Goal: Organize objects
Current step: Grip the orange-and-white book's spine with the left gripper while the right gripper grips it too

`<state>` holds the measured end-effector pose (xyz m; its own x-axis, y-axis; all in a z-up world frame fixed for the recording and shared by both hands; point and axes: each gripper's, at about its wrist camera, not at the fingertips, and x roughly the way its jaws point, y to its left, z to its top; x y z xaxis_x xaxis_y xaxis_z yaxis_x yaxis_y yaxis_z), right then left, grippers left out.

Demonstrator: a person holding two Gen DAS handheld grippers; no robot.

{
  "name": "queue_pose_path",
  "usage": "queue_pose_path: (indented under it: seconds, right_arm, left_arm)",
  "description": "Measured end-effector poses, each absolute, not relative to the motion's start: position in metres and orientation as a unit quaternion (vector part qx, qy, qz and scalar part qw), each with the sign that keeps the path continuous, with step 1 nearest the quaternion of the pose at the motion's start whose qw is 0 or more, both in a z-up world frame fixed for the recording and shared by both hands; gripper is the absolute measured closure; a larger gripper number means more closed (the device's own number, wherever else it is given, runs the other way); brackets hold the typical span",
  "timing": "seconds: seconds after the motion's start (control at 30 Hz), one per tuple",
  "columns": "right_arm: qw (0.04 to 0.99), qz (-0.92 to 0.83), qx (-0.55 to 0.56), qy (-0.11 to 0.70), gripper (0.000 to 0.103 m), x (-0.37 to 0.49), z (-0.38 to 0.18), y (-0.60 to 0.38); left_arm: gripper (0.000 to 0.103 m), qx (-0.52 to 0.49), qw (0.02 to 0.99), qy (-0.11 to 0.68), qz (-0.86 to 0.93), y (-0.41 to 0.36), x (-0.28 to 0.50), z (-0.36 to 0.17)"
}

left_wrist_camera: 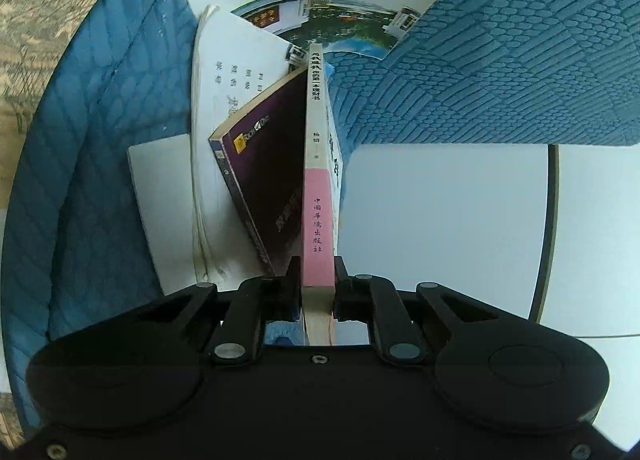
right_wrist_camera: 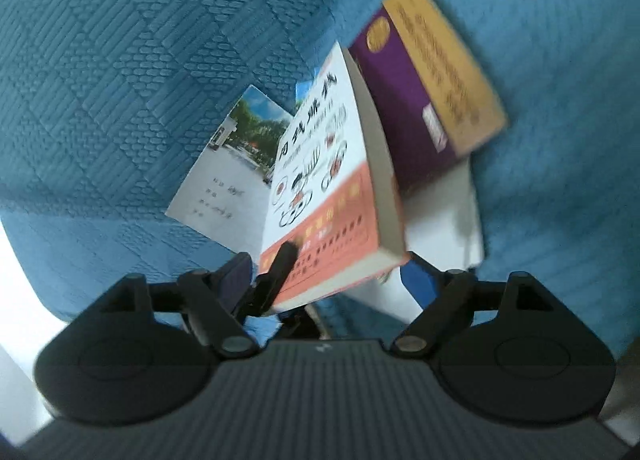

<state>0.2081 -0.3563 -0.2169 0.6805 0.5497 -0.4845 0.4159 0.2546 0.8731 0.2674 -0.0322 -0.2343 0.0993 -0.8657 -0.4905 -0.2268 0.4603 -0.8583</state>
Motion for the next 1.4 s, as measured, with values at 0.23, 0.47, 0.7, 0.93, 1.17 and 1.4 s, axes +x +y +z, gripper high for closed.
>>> queue_pose_path:
  seconds: [0.23,0.47,0.7,0.93,1.17,1.4]
  right_arm:
    - [0.665,-0.008,0.651,0.365,0.030,0.213,-0.230,-0.342]
    - [0.674,-0.049,0.643,0.360,0.060,0.220,-0.229,-0.341]
    - [0.698,-0.020,0.633,0.334,0.084,0.221,-0.211,-0.347]
    - [0.713,-0.008,0.624,0.320,0.086,0.221,-0.200,-0.354]
    - [0.735,0.006,0.597,0.321,0.085,0.225,-0.194,-0.352]
    - [0.754,0.036,0.570,0.325,0.083,0.218,-0.181,-0.355]
  left_arm:
    - [0.091,-0.452,0.585,0.621,-0.262,-0.040,0.267,-0.240]
    - [0.091,-0.445,0.592,0.621,-0.257,-0.042,0.268,-0.237]
    - [0.083,-0.457,0.593,0.613,-0.253,-0.040,0.274,-0.235]
    - [0.077,-0.466,0.599,0.608,-0.235,-0.040,0.281,-0.240]
    - [0.086,-0.455,0.610,0.597,-0.254,-0.049,0.287,-0.226]
    - [0.088,-0.438,0.622,0.592,-0.266,-0.055,0.280,-0.209]
